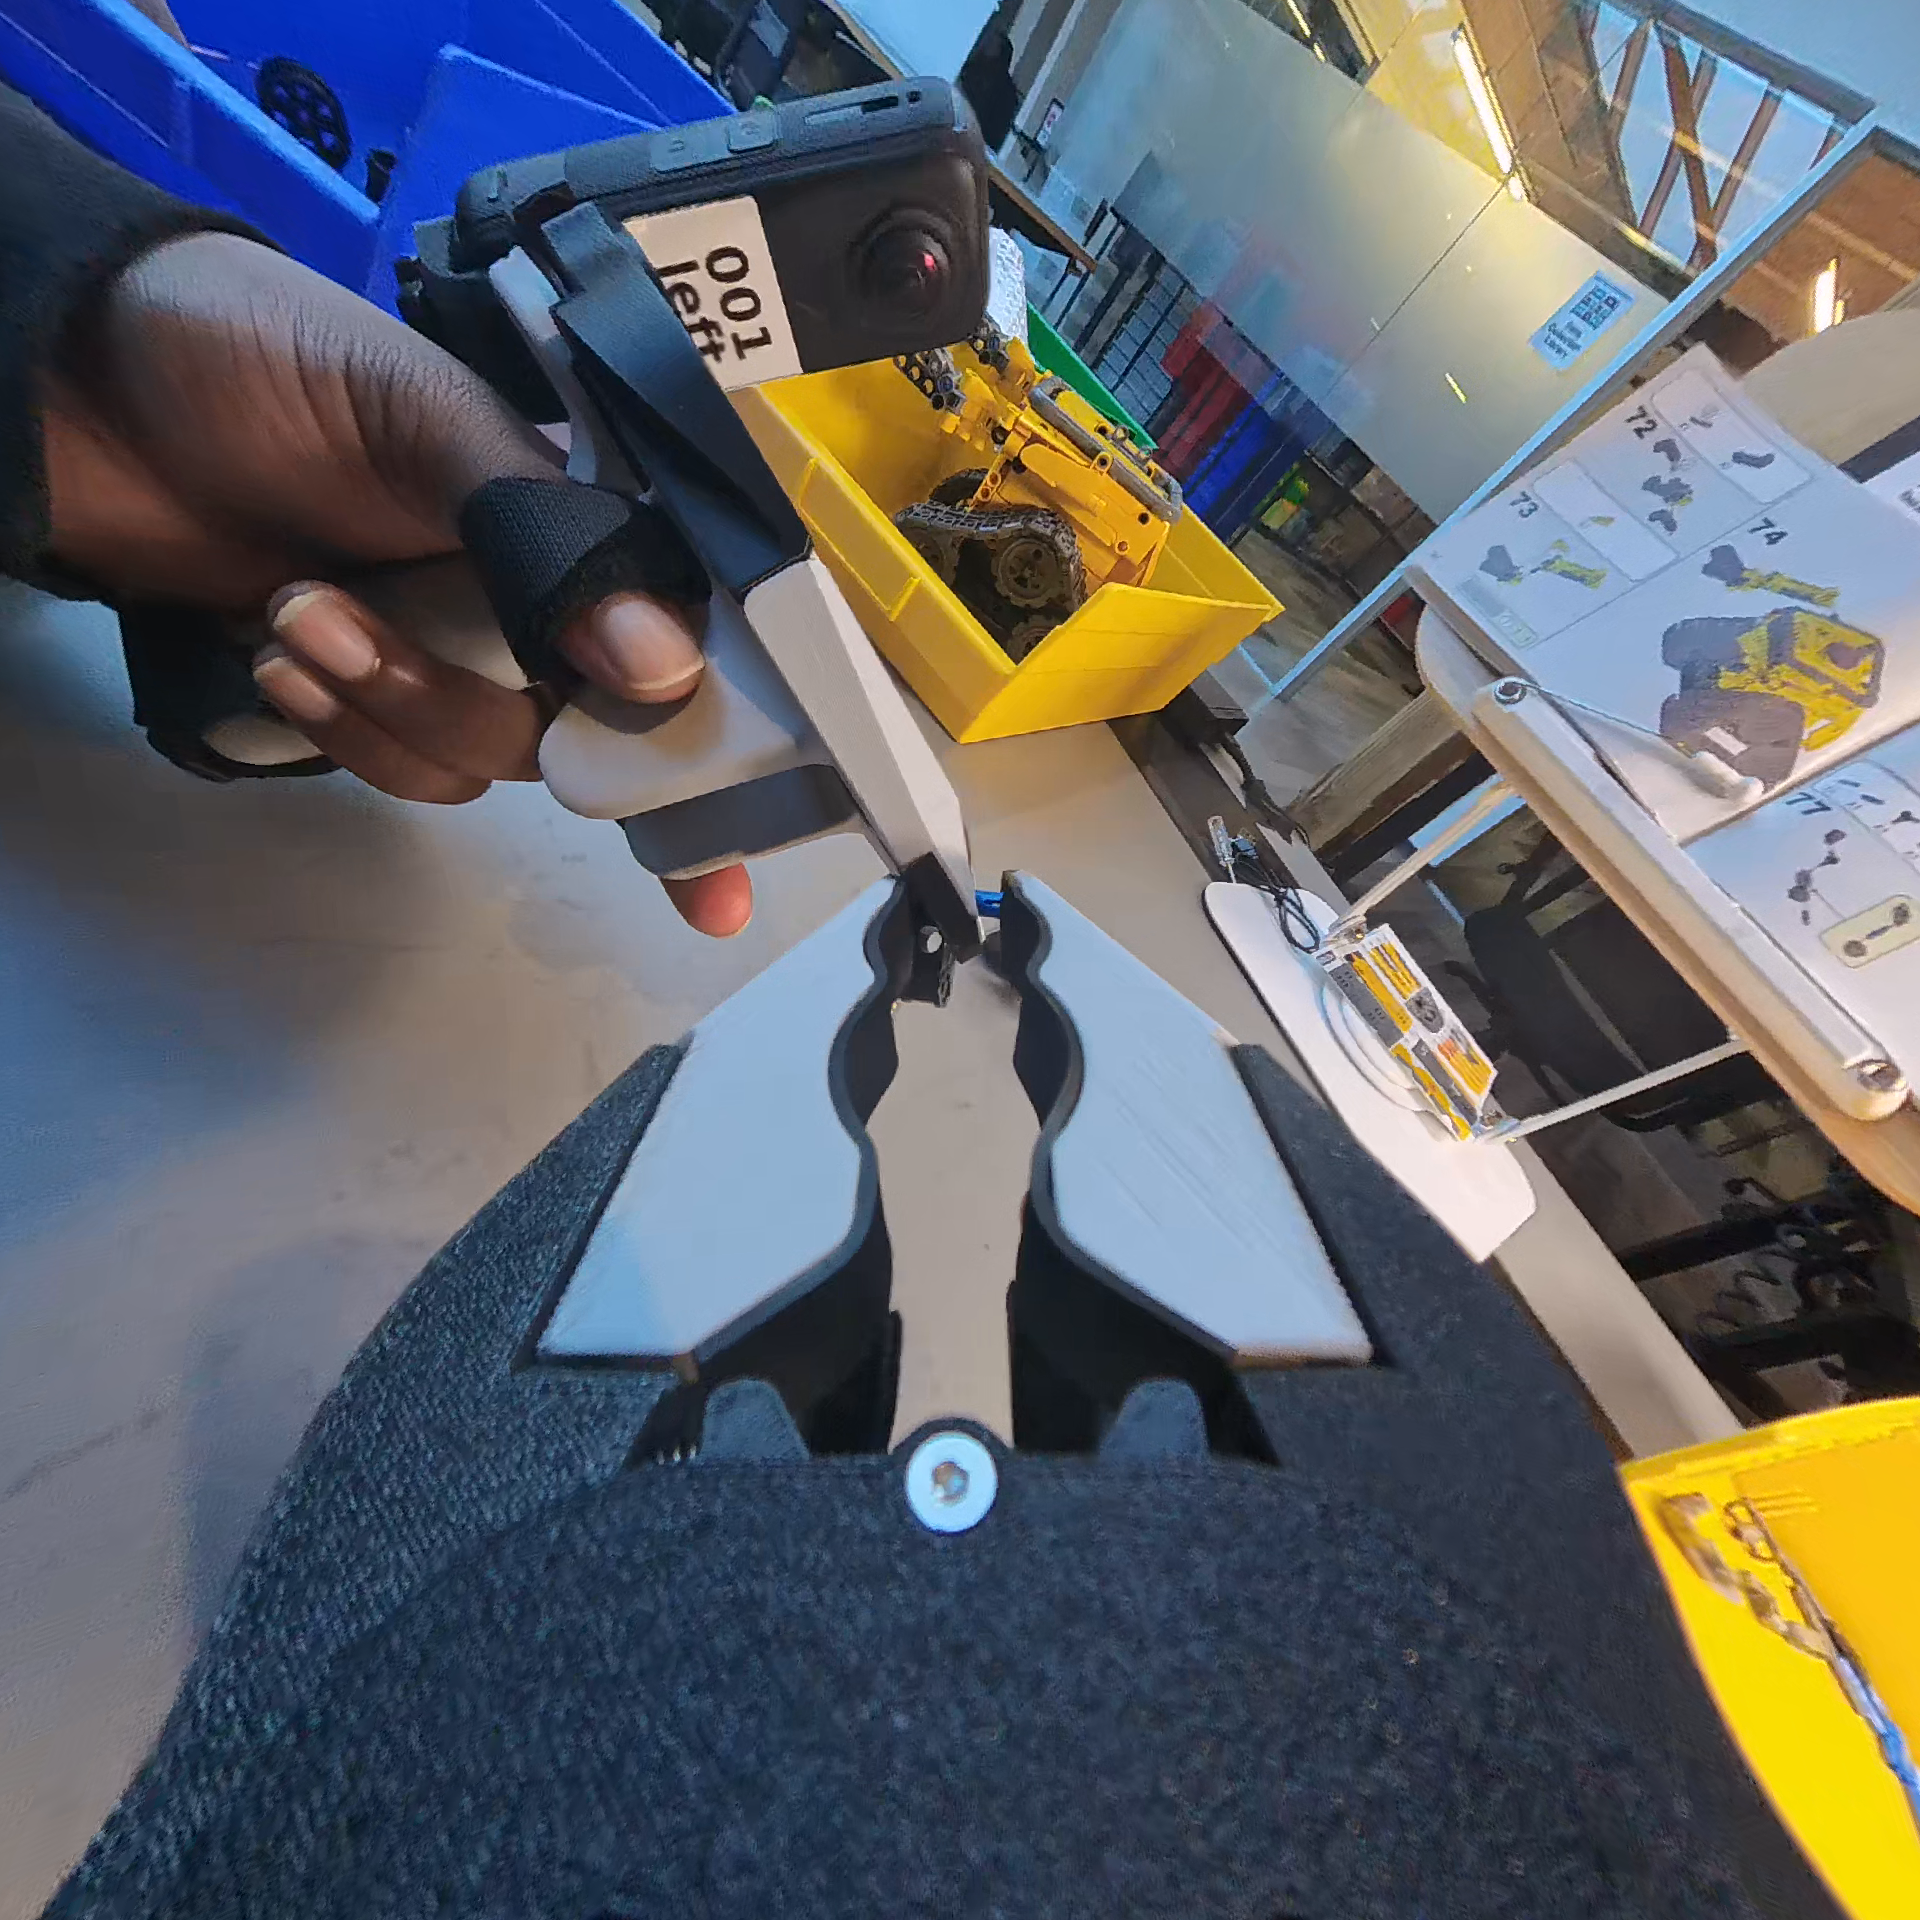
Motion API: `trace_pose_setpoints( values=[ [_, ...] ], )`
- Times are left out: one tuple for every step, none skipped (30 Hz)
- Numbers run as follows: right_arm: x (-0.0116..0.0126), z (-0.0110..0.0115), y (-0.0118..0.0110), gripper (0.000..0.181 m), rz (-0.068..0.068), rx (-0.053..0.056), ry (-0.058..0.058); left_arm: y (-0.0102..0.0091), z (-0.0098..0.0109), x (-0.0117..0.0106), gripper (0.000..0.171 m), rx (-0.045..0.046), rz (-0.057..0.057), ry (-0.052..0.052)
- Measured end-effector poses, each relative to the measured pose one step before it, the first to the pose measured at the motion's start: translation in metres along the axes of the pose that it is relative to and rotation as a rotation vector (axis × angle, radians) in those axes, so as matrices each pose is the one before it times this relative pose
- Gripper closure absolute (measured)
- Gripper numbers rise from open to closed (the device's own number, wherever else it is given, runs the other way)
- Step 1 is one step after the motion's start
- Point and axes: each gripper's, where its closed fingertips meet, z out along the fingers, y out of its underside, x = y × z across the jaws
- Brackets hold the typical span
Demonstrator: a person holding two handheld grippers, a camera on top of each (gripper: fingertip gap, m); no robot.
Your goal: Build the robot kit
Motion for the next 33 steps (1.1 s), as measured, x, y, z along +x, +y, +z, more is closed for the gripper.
trace_pose_setpoints(
  values=[
    [0.00126, 0.00075, 0.00022, 0.166, 0.021, 0.0016, 0.0028, -0.00147, -0.00002, -0.00014, 0.164, 0.00173, 0.0074, 0.0004],
    [0.00194, 0.00025, -0.00096, 0.165, 0.0058, 0.0072, 0.0089, -0.00121, -0.0002, 0.00059, 0.164, -0.00044, 0.0101, 0.0032],
    [0.00126, -0.00005, -0.00113, 0.165, -0.0022, 0.0119, 0.0055, -0.00046, -0.00043, 0.00078, 0.164, -0.00285, 0.0074, 0.0054],
    [-0.00006, -0.00024, -0.00081, 0.165, -0.0064, 0.0088, 0.0003, 0.00038, -0.00054, 0.00059, 0.164, -0.0031, 0.0057, 0.0043],
    [-0.00079, -0.00033, -0.00009, 0.164, -0.0149, 0.0032, 0.0013, 0.00117, -0.0005, 0.00042, 0.164, -0.00652, 0.0079, 0.0018],
    [-0.00147, -0.0003, 0.00012, 0.164, -0.0194, 0.0022, -0.0007, 0.00166, -0.00053, 0.00025, 0.164, -0.01388, 0.0143, 0.0004],
    [-0.00199, -0.00031, 0.00011, 0.164, -0.0199, 0.0039, -0.0071, 0.00195, -0.00075, 0.00062, 0.164, -0.02152, 0.0246, 0.0004],
    [-0.00234, -0.00073, -0.0002, 0.162, -0.0188, 0.0089, -0.0175, 0.00204, -0.0006, 0.00098, 0.165, -0.02664, 0.0332, 0.0007],
    [-0.00229, -0.00141, -0.00034, 0.162, -0.0071, 0.0114, -0.026, 0.00183, -0.00042, 0.00147, 0.165, -0.02707, 0.0334, 0.0012],
    [-0.00215, -0.00159, -0.00084, 0.161, 0.0116, 0.0124, -0.0286, 0.00128, -0.00028, 0.00145, 0.165, -0.02094, 0.0267, 0.001],
    [-0.00158, -0.00171, -0.00098, 0.161, 0.0151, 0.0125, -0.028, 0.00101, -0.00013, 0.00128, 0.165, -0.01546, 0.0178, 0.0011],
    [-0.00146, -0.00167, -0.00006, 0.161, 0.0116, 0.0066, -0.0275, 0.00041, -0.00032, 0.00015, 0.165, -0.00581, 0.0095, -0.0031],
    [0.00062, -0.00142, 0.00127, 0.162, 0.0137, -0.0016, -0.0107, -0.00053, -0.00065, -0.00061, 0.164, 0.00225, 0.0028, -0.0049],
    [-0.00007, -0.00135, 0.00084, 0.162, 0.0202, 0.0045, -0.0127, -0.00044, -0.00089, -0.00059, 0.165, 0.00089, -0.0004, 0.0004],
    [-0.00075, -0.00131, 0.00027, 0.164, 0.0325, 0.0097, -0.018, -0.00082, -0.00093, -0.00039, 0.165, 0.0039, 0.0013, 0.0012],
    [0.00038, -0.00096, 0.00021, 0.166, 0.044, 0.0079, -0.0131, -0.00094, -0.00031, 0.00036, 0.165, 0.00488, 0.004, 0.0016],
    [0.0003, -0.00091, -0.00033, 0.166, 0.0486, 0.0098, -0.0166, -0.00027, 0.00028, 0.00119, 0.165, 0.00085, 0.0081, 0.0033],
    [-0.0006, -0.00066, -0.0002, 0.166, 0.0531, 0.0063, -0.0251, -0.00013, 0.00065, 0.00155, 0.165, 0.00016, 0.0158, 0.0005],
    [-0.00021, -0.0006, 0.00016, 0.166, 0.0541, 0.0031, -0.0228, -0.00004, 0.00059, 0.0014, 0.165, -0.00105, 0.0219, -0.0029],
    [-0.0001, -0.00069, -0.00014, 0.164, 0.0509, 0.0051, -0.0207, 0.00004, 0.00028, 0.00175, 0.164, -0.00431, 0.0204, -0.0001],
    [-0.00106, -0.00095, -0.00081, 0.164, 0.0462, 0.0111, -0.0255, -0.00025, 0.00017, 0.0022, 0.165, -0.00371, 0.0171, 0.0036],
    [-0.00146, -0.00103, -0.0013, 0.164, 0.0422, 0.0136, -0.0271, -0.0006, 0.0, 0.00197, 0.165, -0.00171, 0.0196, 0.001],
    [-0.00105, -0.00059, -0.00085, 0.164, 0.0365, 0.0083, -0.0228, -0.0002, 0.00022, 0.00151, 0.165, -0.00352, 0.0244, -0.0036],
    [-0.00118, -0.00021, 0.00037, 0.164, 0.0312, -0.0006, -0.0217, 0.00046, 0.00066, 0.00125, 0.165, -0.00711, 0.0297, -0.0061],
    [-0.00114, -0.00012, 0.00075, 0.164, 0.0278, -0.0043, -0.0194, 0.00066, 0.00076, 0.00101, 0.165, -0.00748, 0.0317, -0.0084],
    [-0.00129, -0.00027, 0.00116, 0.166, 0.0249, -0.0059, -0.0174, 0.0006, 0.00081, 0.00068, 0.165, -0.00605, 0.0297, -0.009],
    [-0.0018, -0.00022, 0.00131, 0.169, 0.0244, -0.0071, -0.0195, 0.00081, 0.00115, 0.00097, 0.165, -0.00429, 0.029, -0.0066],
    [-0.00195, -0.00029, 0.00107, 0.171, 0.0259, -0.0049, -0.0196, 0.00049, 0.00116, 0.00116, 0.165, 0.00003, 0.0289, -0.0065],
    [-0.00103, -0.00047, 0.0005, 0.171, 0.0265, 0.0021, -0.0128, -0.00039, 0.00086, 0.00087, 0.165, 0.00504, 0.0271, -0.0087],
    [-0.00054, -0.00092, -0.00083, 0.171, 0.026, 0.0129, -0.011, -0.0013, 0.00053, 0.00088, 0.165, 0.00892, 0.0212, -0.0076],
    [-0.0008, -0.0009, -0.00172, 0.172, 0.0275, 0.0213, -0.0134, -0.00199, 0.00007, 0.00063, 0.165, 0.00995, 0.0139, -0.006],
    [-0.00072, -0.0004, -0.0018, 0.172, 0.0337, 0.0192, -0.0143, -0.0027, -0.00028, -0.00003, 0.164, 0.01369, 0.0102, -0.0087],
    [-0.00056, 0.00016, -0.00168, 0.172, 0.0311, 0.0154, -0.015, -0.00431, -0.00114, -0.00066, 0.16, 0.02539, 0.0073, -0.0111]
  ],
)
